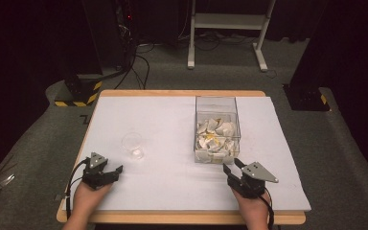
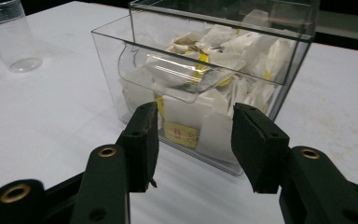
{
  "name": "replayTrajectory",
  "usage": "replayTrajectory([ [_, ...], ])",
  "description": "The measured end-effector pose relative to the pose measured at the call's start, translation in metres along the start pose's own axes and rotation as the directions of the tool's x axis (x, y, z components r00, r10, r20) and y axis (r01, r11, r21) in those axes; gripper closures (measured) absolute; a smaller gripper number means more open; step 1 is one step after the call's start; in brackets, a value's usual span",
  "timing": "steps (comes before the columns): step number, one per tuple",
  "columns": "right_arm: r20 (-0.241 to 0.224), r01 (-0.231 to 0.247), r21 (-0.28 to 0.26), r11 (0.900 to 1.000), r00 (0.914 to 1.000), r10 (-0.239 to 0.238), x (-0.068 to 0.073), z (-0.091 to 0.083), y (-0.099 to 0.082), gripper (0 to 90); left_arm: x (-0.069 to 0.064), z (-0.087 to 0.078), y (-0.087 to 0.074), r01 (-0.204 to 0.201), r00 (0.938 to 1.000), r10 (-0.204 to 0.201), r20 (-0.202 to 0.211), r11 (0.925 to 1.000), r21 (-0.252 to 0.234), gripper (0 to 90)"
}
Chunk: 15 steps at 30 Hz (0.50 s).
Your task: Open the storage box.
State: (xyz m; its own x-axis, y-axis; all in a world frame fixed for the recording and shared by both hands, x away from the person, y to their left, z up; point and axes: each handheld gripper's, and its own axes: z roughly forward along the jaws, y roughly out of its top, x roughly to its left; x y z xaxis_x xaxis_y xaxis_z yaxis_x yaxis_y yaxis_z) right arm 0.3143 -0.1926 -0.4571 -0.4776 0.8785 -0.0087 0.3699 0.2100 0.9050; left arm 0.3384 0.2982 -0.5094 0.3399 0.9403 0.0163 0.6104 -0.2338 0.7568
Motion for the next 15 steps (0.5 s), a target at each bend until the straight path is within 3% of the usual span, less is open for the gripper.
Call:
replayTrajectory([
  [11, 0.039, -0.047, -0.033, 0.9984, 0.9981, 0.048, -0.016, -0.006, 0.005, 52.4, 0.000, 0.001, 0.000, 0.006, 1.0000, -0.006, 0.004, 1.0000, 0.000, 29.8],
  [15, 0.044, -0.043, -0.045, 0.9981, 0.9980, 0.045, -0.019, -0.004, 0.010, 53.1, 0.000, 0.000, 0.000, 0.002, 1.0000, -0.002, 0.002, 1.0000, -0.002, 29.8],
])
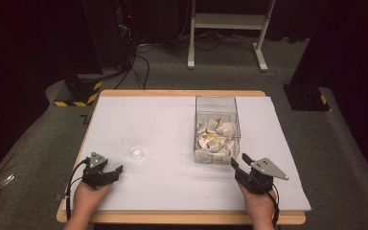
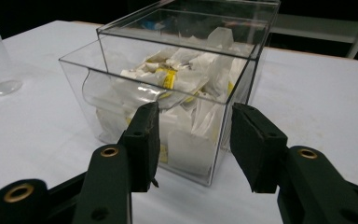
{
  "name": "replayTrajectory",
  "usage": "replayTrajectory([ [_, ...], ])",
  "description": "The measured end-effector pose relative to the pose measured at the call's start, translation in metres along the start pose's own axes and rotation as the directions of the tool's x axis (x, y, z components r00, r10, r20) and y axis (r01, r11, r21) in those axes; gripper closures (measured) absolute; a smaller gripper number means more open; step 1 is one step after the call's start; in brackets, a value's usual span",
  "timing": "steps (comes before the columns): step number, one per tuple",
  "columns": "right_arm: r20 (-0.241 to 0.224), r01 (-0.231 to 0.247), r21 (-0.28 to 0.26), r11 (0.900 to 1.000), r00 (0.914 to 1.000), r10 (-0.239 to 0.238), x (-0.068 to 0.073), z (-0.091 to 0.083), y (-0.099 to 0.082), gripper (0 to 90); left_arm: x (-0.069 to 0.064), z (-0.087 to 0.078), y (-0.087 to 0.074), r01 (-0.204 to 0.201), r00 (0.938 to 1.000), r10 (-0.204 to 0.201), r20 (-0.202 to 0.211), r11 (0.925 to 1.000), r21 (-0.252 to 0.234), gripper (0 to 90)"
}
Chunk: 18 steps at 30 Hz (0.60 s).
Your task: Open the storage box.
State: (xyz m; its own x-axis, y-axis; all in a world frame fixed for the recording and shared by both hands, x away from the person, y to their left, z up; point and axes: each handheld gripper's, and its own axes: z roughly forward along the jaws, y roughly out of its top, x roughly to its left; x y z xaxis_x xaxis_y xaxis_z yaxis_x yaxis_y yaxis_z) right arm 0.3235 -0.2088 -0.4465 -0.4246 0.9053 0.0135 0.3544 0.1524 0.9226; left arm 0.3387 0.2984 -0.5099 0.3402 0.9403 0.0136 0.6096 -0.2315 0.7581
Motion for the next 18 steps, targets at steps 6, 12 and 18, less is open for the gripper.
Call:
replayTrajectory([
  [6, 0.023, -0.010, -0.014, 0.9999, 0.9997, 0.010, -0.006, 0.009, 0.011, 55.1, -0.002, -0.001, -0.001, -0.004, 1.0000, 0.004, -0.003, 1.0000, -0.002, 30.3],
  [12, 0.061, -0.021, -0.016, 0.9997, 0.9979, 0.022, -0.013, 0.022, 0.019, 55.5, -0.002, 0.000, -0.001, -0.003, 1.0000, 0.003, -0.004, 1.0000, -0.001, 30.2],
  [18, 0.090, -0.028, -0.011, 0.9995, 0.9955, 0.029, -0.021, 0.039, 0.023, 47.4, -0.004, -0.001, -0.001, -0.034, 0.9991, 0.033, -0.027, 0.9994, -0.009, 30.6],
])
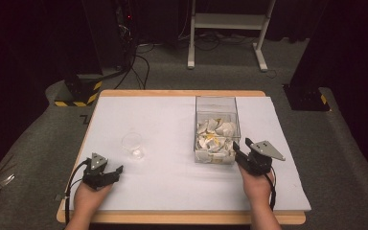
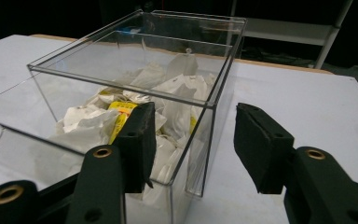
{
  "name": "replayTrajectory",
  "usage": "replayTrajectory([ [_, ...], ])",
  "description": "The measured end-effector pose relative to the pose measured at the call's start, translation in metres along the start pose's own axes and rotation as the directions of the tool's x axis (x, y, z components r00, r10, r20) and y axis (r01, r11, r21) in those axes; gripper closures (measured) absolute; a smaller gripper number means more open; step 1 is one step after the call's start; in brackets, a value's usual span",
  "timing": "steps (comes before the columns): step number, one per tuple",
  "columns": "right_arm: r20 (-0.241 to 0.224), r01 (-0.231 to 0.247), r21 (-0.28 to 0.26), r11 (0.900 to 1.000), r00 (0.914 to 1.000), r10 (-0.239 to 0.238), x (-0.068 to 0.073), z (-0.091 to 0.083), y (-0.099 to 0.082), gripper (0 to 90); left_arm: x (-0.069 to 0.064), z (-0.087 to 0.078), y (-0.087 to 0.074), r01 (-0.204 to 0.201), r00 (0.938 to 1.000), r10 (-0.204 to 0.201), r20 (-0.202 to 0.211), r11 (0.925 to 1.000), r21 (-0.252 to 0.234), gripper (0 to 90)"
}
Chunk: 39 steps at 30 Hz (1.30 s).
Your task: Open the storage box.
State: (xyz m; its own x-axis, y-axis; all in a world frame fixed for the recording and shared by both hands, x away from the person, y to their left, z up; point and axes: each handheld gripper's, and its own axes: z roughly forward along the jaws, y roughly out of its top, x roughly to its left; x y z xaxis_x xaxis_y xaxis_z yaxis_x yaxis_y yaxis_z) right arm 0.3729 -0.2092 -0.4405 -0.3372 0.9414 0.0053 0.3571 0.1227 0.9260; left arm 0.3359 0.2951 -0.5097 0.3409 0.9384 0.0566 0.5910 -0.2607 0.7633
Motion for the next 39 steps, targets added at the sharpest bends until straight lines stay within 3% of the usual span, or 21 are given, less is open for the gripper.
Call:
replayTrajectory([
  [12, 0.001, -0.009, 0.023, 0.9997, 1.0000, 0.009, -0.003, 0.016, -0.001, 46.3, 0.000, 0.000, 0.000, 0.004, 0.9999, -0.004, -0.010, 1.0000, 0.002, 29.4],
  [25, 0.002, -0.008, 0.039, 0.9992, 1.0000, 0.008, -0.001, 0.019, -0.005, 46.6, -0.001, 0.000, 0.000, 0.003, 0.9999, -0.003, -0.011, 1.0000, 0.000, 29.4],
  [39, -0.017, 0.006, 0.027, 0.9996, 0.9998, -0.005, 0.003, 0.013, -0.009, 58.8, -0.001, -0.001, 0.000, 0.003, 0.9999, -0.003, -0.011, 1.0000, -0.001, 29.9],
])
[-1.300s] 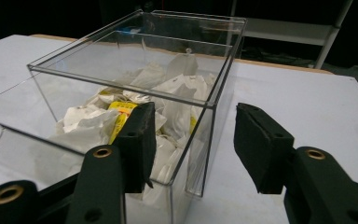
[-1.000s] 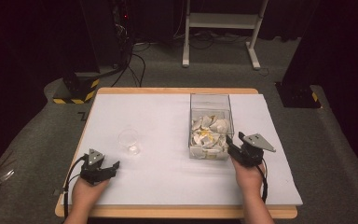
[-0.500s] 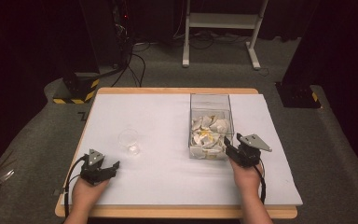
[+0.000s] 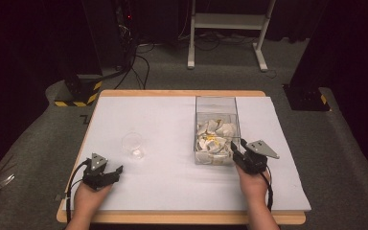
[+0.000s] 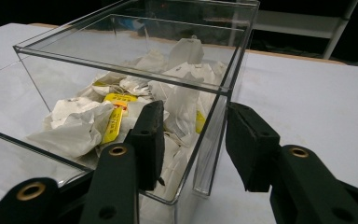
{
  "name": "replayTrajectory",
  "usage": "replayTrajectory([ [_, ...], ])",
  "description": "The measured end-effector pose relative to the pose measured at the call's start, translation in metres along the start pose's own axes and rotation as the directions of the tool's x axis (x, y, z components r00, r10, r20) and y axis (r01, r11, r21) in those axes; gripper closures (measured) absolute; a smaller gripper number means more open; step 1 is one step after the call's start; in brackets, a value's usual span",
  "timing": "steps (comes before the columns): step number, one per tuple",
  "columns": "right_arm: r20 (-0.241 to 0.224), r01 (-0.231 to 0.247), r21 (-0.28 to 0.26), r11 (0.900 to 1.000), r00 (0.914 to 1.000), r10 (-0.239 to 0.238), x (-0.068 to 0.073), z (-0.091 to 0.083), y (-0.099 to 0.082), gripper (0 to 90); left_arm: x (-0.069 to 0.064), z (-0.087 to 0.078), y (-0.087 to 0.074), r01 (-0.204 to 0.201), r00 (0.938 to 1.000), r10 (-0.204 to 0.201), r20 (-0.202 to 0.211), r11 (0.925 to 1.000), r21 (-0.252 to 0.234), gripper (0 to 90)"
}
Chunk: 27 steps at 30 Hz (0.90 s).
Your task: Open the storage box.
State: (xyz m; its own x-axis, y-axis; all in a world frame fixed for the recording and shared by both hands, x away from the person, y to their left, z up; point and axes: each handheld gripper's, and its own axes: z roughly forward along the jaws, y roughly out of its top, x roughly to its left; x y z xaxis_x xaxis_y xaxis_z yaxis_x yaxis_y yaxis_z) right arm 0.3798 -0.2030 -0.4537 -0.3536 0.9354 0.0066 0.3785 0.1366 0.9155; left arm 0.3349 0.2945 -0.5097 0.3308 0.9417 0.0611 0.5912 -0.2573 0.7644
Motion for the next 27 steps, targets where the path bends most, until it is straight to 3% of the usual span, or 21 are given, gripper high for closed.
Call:
replayTrajectory([
  [8, -0.022, 0.005, 0.009, 1.0000, 0.9998, -0.005, 0.005, -0.008, -0.003, 62.1, -0.001, 0.000, 0.000, -0.009, 0.9999, 0.009, 0.005, 1.0000, -0.004, 31.7],
  [18, -0.027, 0.013, 0.019, 0.9997, 0.9996, -0.013, 0.007, -0.016, -0.006, 65.6, 0.002, 0.000, 0.000, 0.005, 0.9998, -0.005, 0.017, 1.0000, 0.005, 31.5],
  [20, -0.031, 0.012, 0.022, 0.9997, 0.9995, -0.012, 0.006, -0.017, -0.007, 67.0, 0.003, 0.001, 0.000, 0.026, 0.9993, -0.026, 0.027, 0.9996, 0.008, 31.1],
  [27, -0.034, 0.017, 0.025, 0.9995, 0.9993, -0.016, 0.006, -0.022, -0.010, 69.1, 0.003, 0.001, 0.000, 0.025, 0.9993, -0.025, 0.027, 0.9997, 0.007, 30.7],
])
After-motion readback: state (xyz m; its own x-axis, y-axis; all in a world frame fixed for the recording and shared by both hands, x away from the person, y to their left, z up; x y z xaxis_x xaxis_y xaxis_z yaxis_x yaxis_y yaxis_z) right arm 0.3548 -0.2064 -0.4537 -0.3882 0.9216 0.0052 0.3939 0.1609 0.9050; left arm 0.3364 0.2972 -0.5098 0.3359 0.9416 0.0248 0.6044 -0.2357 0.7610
